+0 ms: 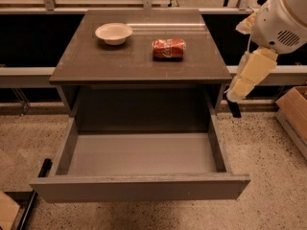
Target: Place coke can into top drawer
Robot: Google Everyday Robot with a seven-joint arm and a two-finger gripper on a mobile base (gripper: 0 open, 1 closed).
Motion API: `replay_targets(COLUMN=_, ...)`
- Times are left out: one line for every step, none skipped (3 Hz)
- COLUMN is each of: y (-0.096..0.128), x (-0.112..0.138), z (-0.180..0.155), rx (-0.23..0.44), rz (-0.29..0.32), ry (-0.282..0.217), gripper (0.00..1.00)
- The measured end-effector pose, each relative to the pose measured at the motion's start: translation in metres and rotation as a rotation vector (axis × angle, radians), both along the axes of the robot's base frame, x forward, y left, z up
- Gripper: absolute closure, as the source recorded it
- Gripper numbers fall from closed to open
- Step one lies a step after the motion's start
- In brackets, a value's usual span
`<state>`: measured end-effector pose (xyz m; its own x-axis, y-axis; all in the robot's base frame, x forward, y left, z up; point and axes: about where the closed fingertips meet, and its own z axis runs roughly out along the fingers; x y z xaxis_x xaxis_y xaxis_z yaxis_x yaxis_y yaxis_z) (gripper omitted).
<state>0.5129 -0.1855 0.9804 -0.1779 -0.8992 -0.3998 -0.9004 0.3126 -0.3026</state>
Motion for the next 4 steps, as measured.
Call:
replay_targets(y=0.000, x=0.000, z=0.000, rx=0.000, rz=0.000, ry=0.000, gripper=0.00)
replay_targets(y=0.012, x=0.025, z=-0.022, rx=0.095, rz=-0.032, ry=0.017, gripper=0.00)
replay_targets(y=0.031, x=0.082, z=-0.054, rx=0.206, rz=-0.050, ry=0.025, gripper=0.00)
replay_targets(y=0.050, x=0.141, z=-0.075, rx=0.294, rz=-0.056, ry=0.010, gripper=0.00)
